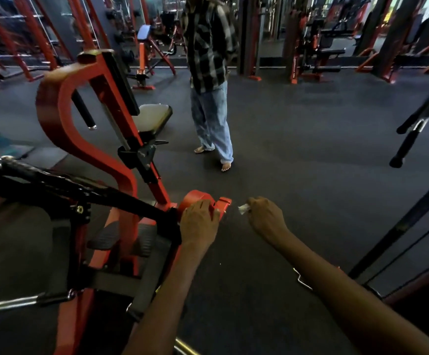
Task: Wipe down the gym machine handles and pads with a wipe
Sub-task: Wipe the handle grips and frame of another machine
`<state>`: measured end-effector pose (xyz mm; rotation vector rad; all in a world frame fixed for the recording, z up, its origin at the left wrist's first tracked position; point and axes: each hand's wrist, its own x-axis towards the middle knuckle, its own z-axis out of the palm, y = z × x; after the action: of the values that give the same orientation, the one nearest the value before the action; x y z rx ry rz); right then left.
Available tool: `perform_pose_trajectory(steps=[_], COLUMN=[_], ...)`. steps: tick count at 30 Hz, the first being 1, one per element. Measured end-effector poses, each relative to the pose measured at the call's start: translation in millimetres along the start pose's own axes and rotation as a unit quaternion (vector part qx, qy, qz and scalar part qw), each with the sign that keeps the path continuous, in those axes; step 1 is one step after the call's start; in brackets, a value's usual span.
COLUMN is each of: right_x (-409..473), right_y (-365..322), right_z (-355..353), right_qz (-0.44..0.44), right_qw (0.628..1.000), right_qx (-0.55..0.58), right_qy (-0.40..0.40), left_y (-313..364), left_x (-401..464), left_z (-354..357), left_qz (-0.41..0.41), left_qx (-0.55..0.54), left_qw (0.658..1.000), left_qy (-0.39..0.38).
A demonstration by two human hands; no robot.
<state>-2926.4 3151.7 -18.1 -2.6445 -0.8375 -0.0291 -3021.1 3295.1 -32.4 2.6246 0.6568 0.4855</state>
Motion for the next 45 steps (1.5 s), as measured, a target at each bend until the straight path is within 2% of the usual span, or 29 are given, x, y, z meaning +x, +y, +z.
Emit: perform_pose_trajectory(steps=[8,14,22,31,34,38,45], right_x=[102,196,320,430,461,498,558], right_y=[17,22,8,-71,-109,-168,-261], right_z=[13,33,48,78,92,108,130], right_qz=[-0.046,-0.136,-0.264,-0.344,-0.359,-0.385,-0.403], right_qw=[0.998,0.988,0.957,0.916,0.905,0.887,0.851], right_qx=[0.028,0.055,0.081,0.151,0.173,0.192,0.28], right_qy=[-0.033,-0.05,-0.092,-0.142,-0.15,-0.167,-0.187], left_y=[-6,-13,-8,-57,-91,-144,-231], left_x=[64,123,207,287,312,347,409], left_z=[30,51,66,67,57,27,-39], left_qz=[-0.068,-0.152,-0.255,-0.341,-0.337,-0.341,-0.326], left_qx=[0.001,0.023,0.079,0.102,0.113,0.135,0.178], left_qw=[0.997,0.986,0.959,0.924,0.912,0.895,0.88], left_qy=[0.034,0.06,0.091,0.138,0.205,0.256,0.296])
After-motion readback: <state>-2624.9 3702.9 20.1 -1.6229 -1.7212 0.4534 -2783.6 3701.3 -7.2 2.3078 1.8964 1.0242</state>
